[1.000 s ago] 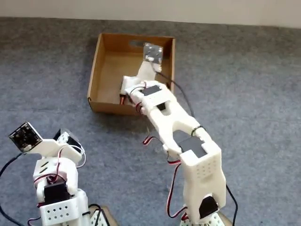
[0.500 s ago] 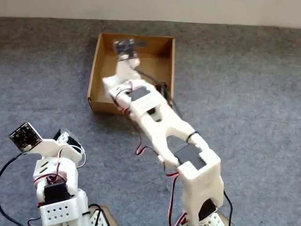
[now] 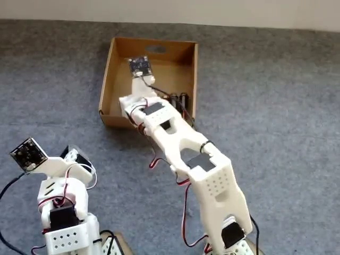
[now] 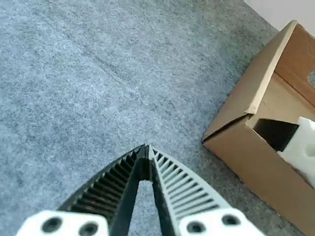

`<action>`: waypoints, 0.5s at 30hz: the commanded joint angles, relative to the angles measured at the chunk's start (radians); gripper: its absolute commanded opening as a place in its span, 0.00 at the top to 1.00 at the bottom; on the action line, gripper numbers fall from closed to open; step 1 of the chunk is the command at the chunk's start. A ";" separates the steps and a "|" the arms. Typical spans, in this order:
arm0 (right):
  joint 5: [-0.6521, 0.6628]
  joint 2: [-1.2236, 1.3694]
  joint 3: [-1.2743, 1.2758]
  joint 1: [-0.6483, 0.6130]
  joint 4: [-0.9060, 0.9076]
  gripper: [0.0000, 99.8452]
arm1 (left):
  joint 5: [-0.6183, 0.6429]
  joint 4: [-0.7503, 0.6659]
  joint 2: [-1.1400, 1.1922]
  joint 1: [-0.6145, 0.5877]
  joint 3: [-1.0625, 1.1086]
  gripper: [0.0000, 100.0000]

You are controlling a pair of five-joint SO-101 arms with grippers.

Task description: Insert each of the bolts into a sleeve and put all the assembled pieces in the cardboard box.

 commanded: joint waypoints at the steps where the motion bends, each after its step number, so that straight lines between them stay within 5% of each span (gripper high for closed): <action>1: 0.011 -0.015 -0.039 0.054 0.087 0.99 | -0.006 -0.002 -0.008 0.016 0.016 0.99; 15: 0.011 -0.016 -0.374 0.137 0.412 0.99 | -0.006 -0.002 -0.008 0.018 0.016 0.99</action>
